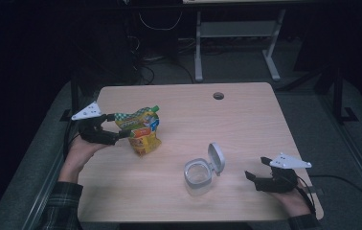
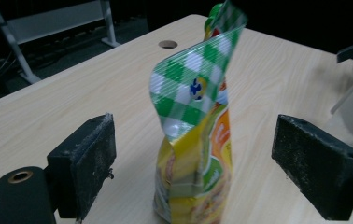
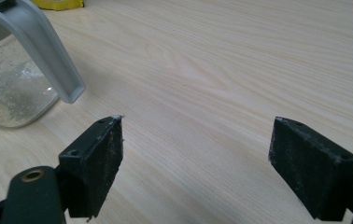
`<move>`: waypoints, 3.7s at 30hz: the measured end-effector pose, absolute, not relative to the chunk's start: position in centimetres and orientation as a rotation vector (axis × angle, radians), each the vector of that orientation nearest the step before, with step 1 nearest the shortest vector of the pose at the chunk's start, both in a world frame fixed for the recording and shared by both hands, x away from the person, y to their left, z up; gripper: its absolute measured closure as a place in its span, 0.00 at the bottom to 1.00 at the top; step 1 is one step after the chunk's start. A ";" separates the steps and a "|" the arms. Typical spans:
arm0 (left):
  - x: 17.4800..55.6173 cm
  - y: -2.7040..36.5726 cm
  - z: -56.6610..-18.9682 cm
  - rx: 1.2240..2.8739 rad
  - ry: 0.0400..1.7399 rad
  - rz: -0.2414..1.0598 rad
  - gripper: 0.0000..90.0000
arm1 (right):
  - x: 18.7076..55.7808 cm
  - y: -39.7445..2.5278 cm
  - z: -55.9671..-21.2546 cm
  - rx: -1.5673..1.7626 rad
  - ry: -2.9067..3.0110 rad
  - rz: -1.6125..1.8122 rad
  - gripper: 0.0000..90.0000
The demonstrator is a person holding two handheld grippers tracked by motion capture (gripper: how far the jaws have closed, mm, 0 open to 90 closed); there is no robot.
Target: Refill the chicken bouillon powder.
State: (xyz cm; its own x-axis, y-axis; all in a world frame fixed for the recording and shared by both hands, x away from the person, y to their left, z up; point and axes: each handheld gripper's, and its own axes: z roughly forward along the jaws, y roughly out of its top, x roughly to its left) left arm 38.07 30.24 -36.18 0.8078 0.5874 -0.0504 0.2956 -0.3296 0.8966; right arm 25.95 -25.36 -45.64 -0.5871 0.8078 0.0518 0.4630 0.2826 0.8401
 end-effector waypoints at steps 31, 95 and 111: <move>38.8 30.8 -36.8 1.916 0.555 0.212 0.98 | 25.9 -25.3 -45.6 1.139 2.181 1.216 0.22; 33.2 28.0 -31.8 1.874 0.437 0.142 1.00 | 21.6 -18.3 -41.8 0.774 2.491 1.448 1.00; 31.6 28.0 -30.2 1.872 0.418 0.127 1.00 | 22.2 -11.1 -38.7 0.703 2.430 1.523 1.00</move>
State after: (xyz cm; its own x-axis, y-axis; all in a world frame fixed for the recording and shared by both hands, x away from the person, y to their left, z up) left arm 31.56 27.99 -30.16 0.9307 0.3465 -0.1175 0.2225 -0.2811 0.9335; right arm 22.16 -11.07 -38.68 -0.8700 0.4849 0.0888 0.2914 0.3605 0.8861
